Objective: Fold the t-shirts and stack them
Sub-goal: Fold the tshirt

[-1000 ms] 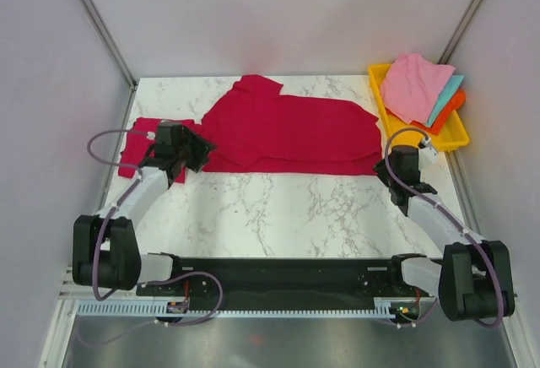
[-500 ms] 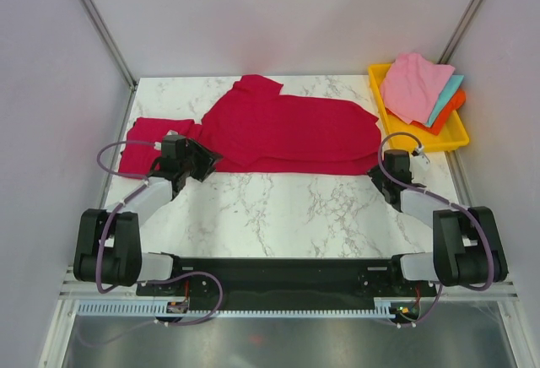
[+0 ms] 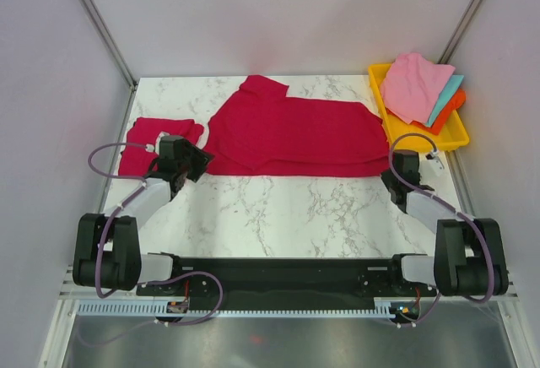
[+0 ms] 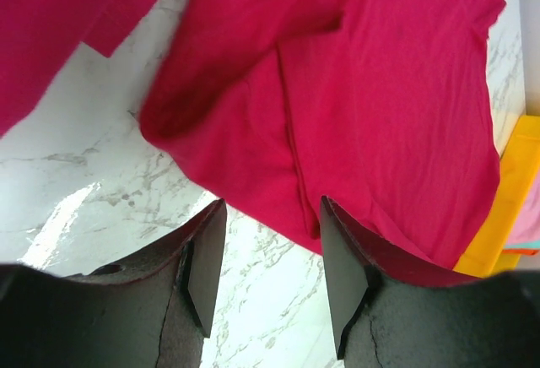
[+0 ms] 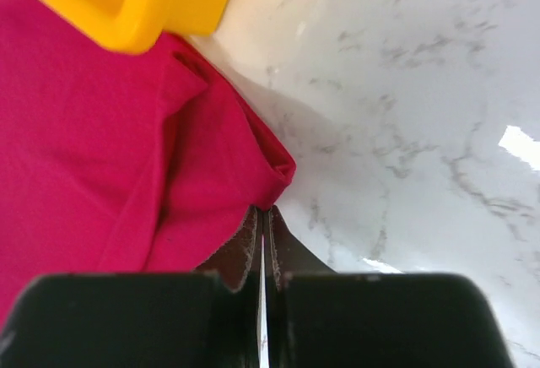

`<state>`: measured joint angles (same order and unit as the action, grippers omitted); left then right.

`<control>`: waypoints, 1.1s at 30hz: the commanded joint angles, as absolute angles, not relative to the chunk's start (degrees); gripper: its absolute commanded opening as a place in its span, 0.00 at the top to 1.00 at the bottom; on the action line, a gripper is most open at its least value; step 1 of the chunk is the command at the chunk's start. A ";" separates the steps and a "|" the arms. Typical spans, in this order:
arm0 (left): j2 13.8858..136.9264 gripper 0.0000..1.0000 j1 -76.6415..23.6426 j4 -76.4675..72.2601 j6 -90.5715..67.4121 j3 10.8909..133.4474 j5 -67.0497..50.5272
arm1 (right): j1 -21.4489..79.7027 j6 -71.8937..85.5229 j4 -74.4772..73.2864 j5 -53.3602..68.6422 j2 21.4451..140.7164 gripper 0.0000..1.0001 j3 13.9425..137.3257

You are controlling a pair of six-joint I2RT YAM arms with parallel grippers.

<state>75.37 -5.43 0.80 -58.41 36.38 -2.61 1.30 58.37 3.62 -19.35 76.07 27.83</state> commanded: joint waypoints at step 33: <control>79.19 0.45 -1.47 4.39 -51.86 41.21 3.60 | 16.24 30.86 6.06 -11.35 65.90 0.44 34.52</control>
<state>80.18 1.19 4.36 -58.33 37.39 4.16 12.56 39.16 1.13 -15.59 62.70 29.39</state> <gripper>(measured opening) 0.553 0.574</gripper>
